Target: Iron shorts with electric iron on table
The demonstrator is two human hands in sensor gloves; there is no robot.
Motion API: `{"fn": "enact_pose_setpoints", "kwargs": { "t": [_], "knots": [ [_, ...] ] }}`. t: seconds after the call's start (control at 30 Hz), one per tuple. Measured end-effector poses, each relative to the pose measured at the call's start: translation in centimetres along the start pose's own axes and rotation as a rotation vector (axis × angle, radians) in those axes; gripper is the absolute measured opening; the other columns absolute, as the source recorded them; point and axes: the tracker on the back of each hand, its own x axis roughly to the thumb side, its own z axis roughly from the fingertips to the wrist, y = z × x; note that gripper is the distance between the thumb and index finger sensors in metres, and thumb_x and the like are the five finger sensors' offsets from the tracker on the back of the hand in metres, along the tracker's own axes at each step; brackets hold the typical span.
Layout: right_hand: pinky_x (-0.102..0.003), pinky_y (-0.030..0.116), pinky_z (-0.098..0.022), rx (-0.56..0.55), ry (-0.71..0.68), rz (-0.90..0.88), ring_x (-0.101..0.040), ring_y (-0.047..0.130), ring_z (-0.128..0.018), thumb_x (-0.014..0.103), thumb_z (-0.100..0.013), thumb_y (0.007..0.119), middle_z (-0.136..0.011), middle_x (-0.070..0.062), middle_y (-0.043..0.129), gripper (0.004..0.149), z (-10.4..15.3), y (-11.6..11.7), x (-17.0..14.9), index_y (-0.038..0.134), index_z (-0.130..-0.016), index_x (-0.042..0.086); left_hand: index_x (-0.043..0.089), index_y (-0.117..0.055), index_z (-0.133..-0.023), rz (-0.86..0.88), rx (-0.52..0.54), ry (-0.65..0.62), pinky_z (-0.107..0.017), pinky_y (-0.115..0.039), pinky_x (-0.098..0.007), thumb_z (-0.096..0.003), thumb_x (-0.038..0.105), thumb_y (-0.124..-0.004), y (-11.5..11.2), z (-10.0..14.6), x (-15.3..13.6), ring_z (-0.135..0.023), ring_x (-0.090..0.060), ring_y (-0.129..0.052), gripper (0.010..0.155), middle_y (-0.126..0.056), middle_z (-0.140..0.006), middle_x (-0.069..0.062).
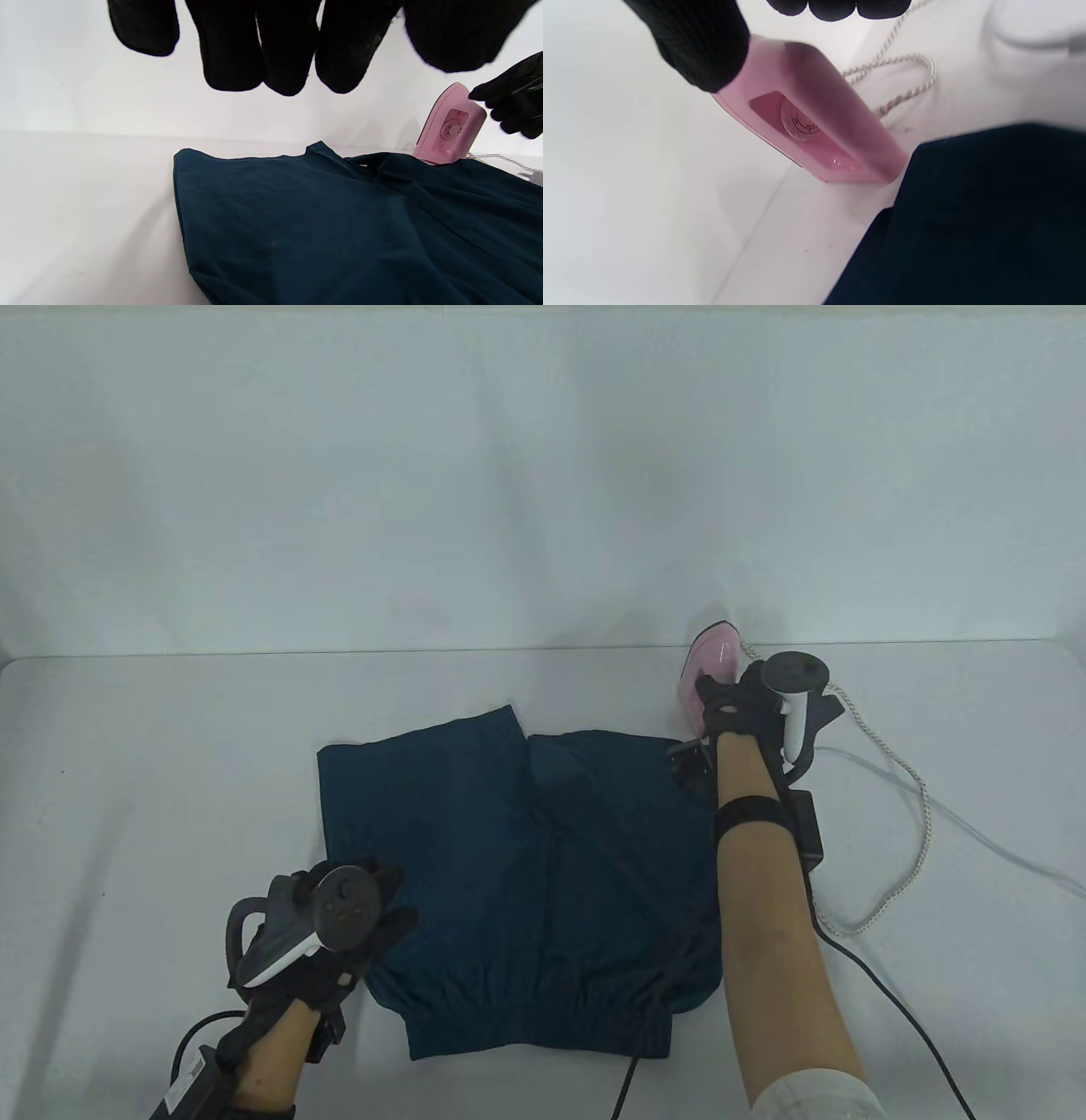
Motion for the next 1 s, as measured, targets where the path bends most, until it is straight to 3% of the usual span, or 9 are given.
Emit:
{"fn": "enact_pose_setpoints", "kwargs": {
  "t": [0.23,0.37,0.67,1.0],
  "knots": [
    [-0.061,0.046,-0.074,-0.059,-0.204,0.278,-0.042,0.052,-0.107,0.052,-0.050,0.084,-0.114,-0.005,0.054,0.068,2.8,-2.1,0.5,0.059,-0.107,0.024,0.033,-0.067,-0.103,-0.028,0.078,0.031,-0.074,-0.057,-0.063,-0.0463,0.062,-0.073,0.0,0.1,0.9,-0.100,-0.033,-0.073,0.064,-0.067,-0.111,0.001],
    [-0.059,0.047,-0.075,0.034,-0.298,0.460,-0.038,0.054,-0.108,0.050,-0.051,0.084,-0.114,0.000,0.058,0.061,3.9,-2.7,-0.5,0.066,-0.104,0.027,0.034,-0.068,-0.103,-0.047,0.076,0.010,-0.073,-0.058,-0.063,-0.0463,0.062,-0.073,-0.1,0.2,1.6,-0.099,-0.032,-0.075,0.064,-0.068,-0.110,0.002],
    [-0.059,0.044,-0.076,0.228,-0.342,0.647,-0.036,0.051,-0.110,0.051,-0.051,0.081,-0.116,0.001,0.056,0.065,5.0,-3.0,-5.3,0.055,-0.109,0.034,0.033,-0.069,-0.103,-0.032,0.078,-0.028,-0.073,-0.059,-0.063,-0.0461,0.062,-0.073,0.0,0.7,1.9,-0.099,-0.032,-0.076,0.064,-0.070,-0.109,0.002],
    [-0.057,0.043,-0.077,0.199,-0.315,0.876,-0.033,0.051,-0.110,0.050,-0.051,0.081,-0.115,0.003,0.055,0.067,5.1,-1.3,-10.0,0.051,-0.109,0.032,0.033,-0.069,-0.103,-0.025,0.061,-0.038,-0.073,-0.059,-0.063,-0.0461,0.062,-0.073,-0.1,0.9,1.8,-0.099,-0.032,-0.076,0.063,-0.070,-0.109,0.001]
  ]
}}
